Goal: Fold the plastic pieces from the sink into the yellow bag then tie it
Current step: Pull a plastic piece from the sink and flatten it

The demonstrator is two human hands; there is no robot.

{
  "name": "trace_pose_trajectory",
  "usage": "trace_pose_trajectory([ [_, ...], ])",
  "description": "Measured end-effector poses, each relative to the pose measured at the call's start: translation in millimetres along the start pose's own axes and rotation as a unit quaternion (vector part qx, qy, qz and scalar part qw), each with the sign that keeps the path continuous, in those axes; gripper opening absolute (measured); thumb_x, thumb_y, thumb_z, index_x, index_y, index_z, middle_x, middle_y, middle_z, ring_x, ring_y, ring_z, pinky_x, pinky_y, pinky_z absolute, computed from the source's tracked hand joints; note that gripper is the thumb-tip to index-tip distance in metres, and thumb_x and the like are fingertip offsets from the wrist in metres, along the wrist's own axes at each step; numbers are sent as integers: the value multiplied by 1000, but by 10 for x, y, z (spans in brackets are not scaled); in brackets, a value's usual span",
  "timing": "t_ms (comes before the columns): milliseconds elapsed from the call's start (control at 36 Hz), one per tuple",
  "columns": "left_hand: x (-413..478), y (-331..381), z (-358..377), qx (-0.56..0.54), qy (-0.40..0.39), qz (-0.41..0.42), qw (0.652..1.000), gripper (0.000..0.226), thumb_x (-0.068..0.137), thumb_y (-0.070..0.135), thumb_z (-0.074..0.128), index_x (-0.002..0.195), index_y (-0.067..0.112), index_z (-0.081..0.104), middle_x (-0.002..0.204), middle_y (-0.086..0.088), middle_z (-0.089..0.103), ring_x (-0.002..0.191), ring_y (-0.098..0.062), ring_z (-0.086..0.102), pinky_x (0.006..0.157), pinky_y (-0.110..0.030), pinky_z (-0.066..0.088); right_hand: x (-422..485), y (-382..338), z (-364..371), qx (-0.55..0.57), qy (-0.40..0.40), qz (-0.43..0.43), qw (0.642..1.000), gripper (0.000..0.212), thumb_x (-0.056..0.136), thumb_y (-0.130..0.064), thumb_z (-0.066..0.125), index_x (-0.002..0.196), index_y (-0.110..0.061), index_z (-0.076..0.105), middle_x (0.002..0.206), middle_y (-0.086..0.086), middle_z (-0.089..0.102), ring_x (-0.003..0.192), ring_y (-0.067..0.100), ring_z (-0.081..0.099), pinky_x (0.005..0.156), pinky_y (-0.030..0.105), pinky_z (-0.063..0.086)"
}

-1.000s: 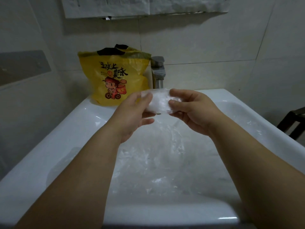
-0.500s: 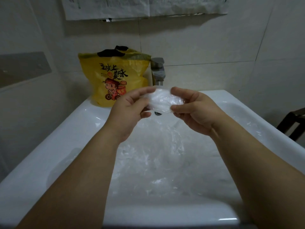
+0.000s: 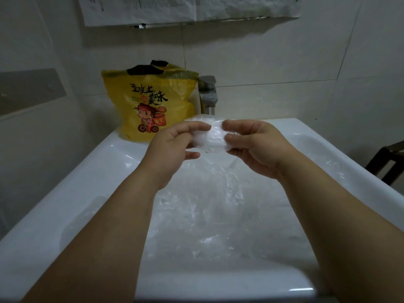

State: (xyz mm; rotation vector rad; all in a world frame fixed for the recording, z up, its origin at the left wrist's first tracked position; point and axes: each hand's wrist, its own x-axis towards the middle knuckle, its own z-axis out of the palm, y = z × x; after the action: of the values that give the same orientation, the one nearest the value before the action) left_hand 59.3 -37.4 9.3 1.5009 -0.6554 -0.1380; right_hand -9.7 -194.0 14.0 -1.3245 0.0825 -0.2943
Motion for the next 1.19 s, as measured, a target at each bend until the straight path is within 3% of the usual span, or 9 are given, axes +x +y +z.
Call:
trace_pose_trajectory([
  [250,37,-37,-22,37,66,23,997,14,90,19,65,84,30,72,87,14,69,82,-4,64,64,-17,52,9,25,4,-59,2,-28,998,35,83,16,58,107,-8,64,118,8,64,104,23,65,85,29,56],
  [472,4,-38,-75,73,14,36,997,47,81,2,73,122,21,62,95,14,68,80,7,67,69,-11,52,7,27,-12,-182,23,-54,982,56,78,13,66,130,-8,56,109,-4,65,97,14,64,86,24,53],
  [556,1,-81,-92,165,23,51,985,47,79,6,76,124,14,65,98,13,68,80,9,65,72,-7,50,19,65,-8,-295,37,-80,951,57,81,6,68,133,-9,54,114,-5,62,89,5,61,72,9,50],
  [694,-1,-126,-114,311,26,100,945,19,83,19,75,98,28,69,83,18,63,73,0,55,61,-8,42,35,142,-26,-441,46,-119,889,46,90,-8,63,135,-11,53,130,4,60,109,13,57,91,18,41],
  [806,31,-142,-128,352,23,131,926,10,87,22,69,89,27,62,88,10,52,77,-3,48,59,-5,33,58,149,-50,-537,43,-135,832,29,95,-25,57,122,-15,64,88,-7,63,74,6,54,64,14,38],
  [889,46,-152,-127,321,13,85,943,18,88,24,68,82,32,54,92,11,46,78,-1,46,60,-3,34,78,145,-88,-559,43,-146,815,18,97,-29,53,103,-17,66,72,-10,48,63,6,44,54,16,31],
  [972,59,-129,-147,178,-4,29,984,13,90,16,67,85,25,58,87,2,62,82,-14,62,73,-19,52,69,116,-103,-572,35,-148,806,22,98,-34,48,89,-16,58,73,-5,47,63,8,42,55,17,32],
  [1056,52,-92,-178,38,-18,14,999,10,90,5,63,88,15,61,76,4,68,75,-7,67,68,-20,55,31,87,-95,-512,12,-148,846,21,99,-34,46,94,-19,60,76,-1,56,69,12,51,63,23,42],
  [1194,80,-85,-196,-39,3,7,999,13,92,6,59,84,15,64,63,8,63,63,-2,59,62,-15,51,-15,71,-47,-413,-55,-79,906,22,99,-36,45,83,-30,60,81,-4,61,79,13,57,78,31,51],
])
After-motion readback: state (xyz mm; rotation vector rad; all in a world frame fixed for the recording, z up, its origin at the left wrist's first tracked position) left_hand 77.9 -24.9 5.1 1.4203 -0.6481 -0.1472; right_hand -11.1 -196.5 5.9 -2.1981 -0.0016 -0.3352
